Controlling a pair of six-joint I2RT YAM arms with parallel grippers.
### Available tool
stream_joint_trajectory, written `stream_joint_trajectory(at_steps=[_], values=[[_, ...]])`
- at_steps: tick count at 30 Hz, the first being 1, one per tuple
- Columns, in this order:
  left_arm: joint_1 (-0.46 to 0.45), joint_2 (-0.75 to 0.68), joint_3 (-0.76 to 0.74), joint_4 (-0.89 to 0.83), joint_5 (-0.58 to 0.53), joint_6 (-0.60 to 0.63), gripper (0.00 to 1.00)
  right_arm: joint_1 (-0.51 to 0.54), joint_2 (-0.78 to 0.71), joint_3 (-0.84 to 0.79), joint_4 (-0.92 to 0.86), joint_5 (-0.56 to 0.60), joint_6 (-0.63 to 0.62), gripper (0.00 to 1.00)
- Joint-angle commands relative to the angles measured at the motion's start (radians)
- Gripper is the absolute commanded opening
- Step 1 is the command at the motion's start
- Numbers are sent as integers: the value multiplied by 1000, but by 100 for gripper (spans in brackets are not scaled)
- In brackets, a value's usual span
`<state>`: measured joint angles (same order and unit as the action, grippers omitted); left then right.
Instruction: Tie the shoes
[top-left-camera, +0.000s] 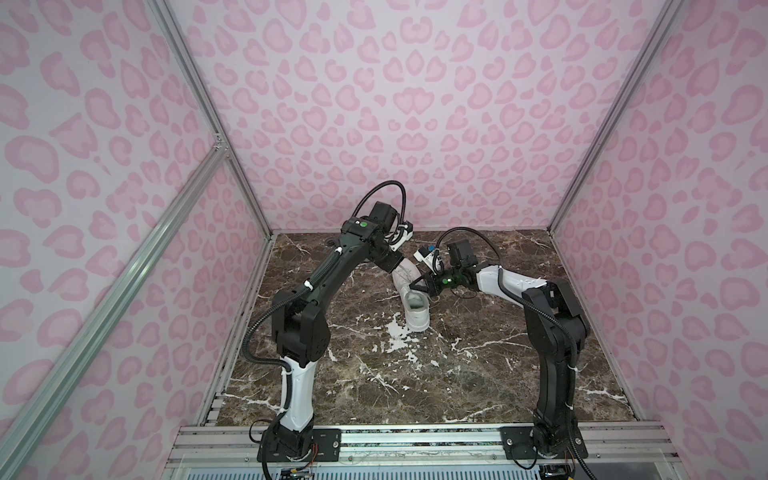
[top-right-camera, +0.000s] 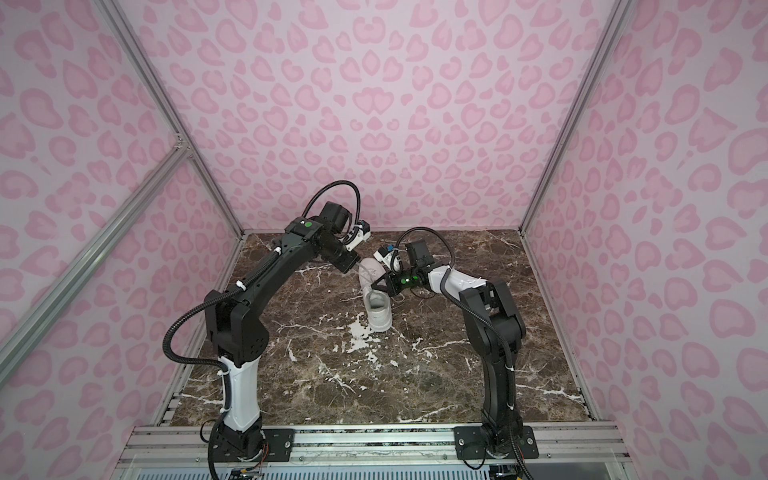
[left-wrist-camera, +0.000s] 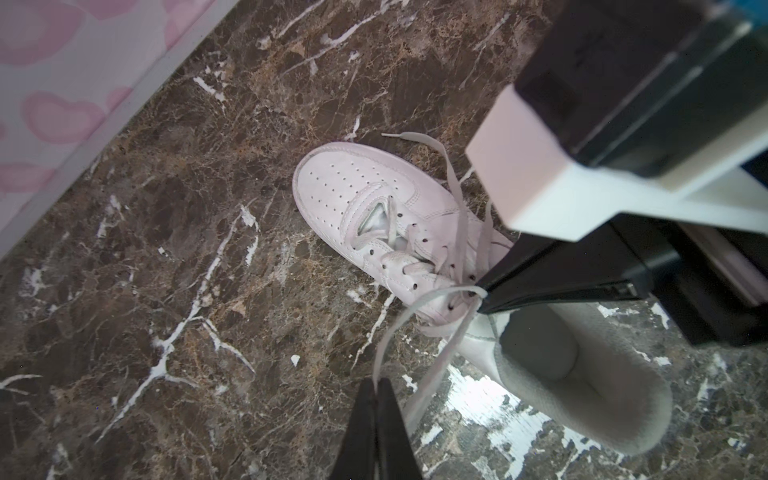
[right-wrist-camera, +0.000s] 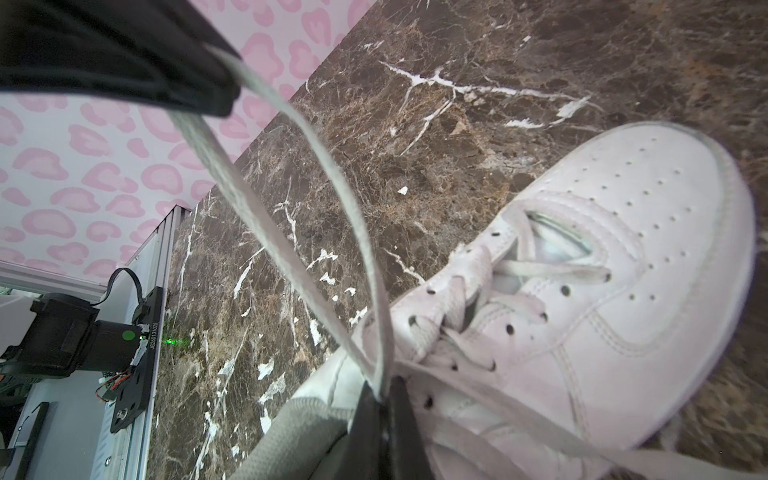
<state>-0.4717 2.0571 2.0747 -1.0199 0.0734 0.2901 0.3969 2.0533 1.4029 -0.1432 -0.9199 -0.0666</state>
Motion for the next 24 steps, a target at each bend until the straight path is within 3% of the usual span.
stream_joint_trajectory(at_steps=[1,6,11,16,24], values=[[3,8,36,-46,-87,44,3,-3,27,-19,-127,115,2,3],[4,8,-19,-29,-107,53,3,-4,26,-18,-128,114,-1,3],[4,-43,-157,145,-77,58,3,-6,27,-22,-136,113,-7,3],[26,-101,-321,364,68,45,3,-7,22,-24,-136,107,-7,3],[76,-83,-355,462,208,-36,15,-6,24,-12,-145,90,-8,3]])
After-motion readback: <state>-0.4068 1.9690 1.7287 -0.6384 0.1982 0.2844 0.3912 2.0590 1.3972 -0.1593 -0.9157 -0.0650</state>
